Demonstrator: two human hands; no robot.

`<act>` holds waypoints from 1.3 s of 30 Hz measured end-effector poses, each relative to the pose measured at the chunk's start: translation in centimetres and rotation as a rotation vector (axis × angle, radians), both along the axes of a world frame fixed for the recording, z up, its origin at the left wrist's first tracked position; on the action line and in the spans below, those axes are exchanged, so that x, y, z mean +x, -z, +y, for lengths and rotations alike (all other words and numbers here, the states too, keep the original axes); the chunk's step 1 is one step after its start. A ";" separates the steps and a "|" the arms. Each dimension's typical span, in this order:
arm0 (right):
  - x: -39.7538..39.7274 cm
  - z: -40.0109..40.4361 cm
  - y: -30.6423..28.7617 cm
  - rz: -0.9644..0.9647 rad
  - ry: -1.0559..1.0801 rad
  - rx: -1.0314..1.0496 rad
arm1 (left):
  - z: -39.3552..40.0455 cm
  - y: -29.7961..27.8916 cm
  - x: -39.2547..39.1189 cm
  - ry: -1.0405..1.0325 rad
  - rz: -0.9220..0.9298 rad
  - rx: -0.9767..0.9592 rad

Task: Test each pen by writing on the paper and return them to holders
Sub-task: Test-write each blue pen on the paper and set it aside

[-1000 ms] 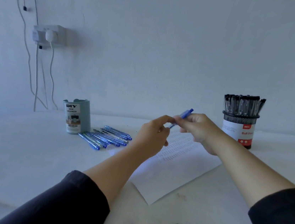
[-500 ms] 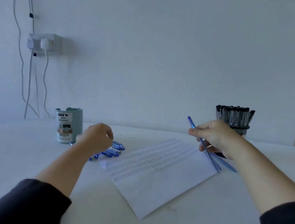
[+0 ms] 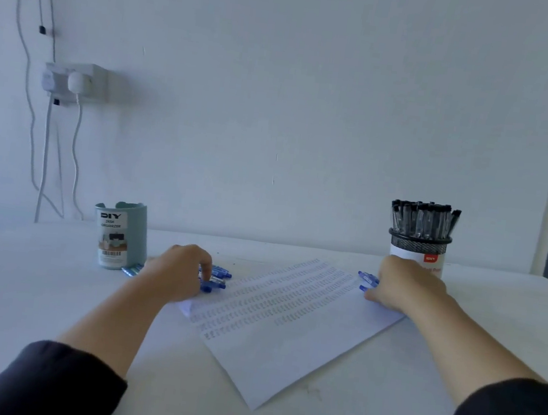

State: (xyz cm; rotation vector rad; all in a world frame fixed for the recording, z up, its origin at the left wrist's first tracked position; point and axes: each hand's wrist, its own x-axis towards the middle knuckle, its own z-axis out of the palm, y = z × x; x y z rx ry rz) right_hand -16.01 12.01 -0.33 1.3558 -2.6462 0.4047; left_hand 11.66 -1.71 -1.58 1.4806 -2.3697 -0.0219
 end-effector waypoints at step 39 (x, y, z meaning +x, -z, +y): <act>4.3 -2.7 2.3 -0.181 -0.471 0.245 | 2.2 -0.5 -2.0 0.071 0.185 -0.521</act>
